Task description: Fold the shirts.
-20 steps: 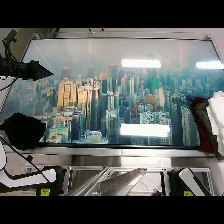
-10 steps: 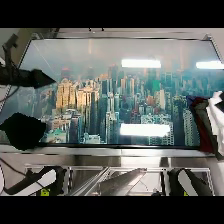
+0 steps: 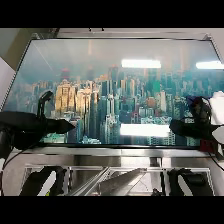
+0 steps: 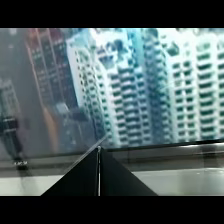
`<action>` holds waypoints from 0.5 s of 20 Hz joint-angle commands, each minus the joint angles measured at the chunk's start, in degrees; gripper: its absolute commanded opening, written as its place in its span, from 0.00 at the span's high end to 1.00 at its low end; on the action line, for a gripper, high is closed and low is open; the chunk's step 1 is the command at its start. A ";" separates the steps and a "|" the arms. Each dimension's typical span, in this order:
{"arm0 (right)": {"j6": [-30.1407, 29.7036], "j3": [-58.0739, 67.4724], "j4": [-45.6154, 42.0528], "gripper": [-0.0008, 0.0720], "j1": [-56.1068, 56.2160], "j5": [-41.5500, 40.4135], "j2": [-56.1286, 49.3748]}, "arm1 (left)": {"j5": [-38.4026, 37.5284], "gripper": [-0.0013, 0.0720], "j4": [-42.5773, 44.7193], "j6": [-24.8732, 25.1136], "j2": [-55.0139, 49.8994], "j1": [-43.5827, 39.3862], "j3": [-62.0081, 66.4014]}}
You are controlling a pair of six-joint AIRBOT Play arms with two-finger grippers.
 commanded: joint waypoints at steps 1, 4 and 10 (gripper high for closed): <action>0.00 -2.38 1.31 0.96 2.40 -0.94 0.94 | -1.11 0.95 0.33 -0.68 5.07 -0.81 -6.19; -0.02 -2.38 2.08 0.96 2.40 -0.17 0.94 | -1.88 0.95 0.37 -0.72 6.99 -0.81 -6.14; -0.02 -2.38 2.08 0.96 2.40 -0.17 0.94 | -1.92 0.95 0.33 -1.51 7.06 -0.81 -6.14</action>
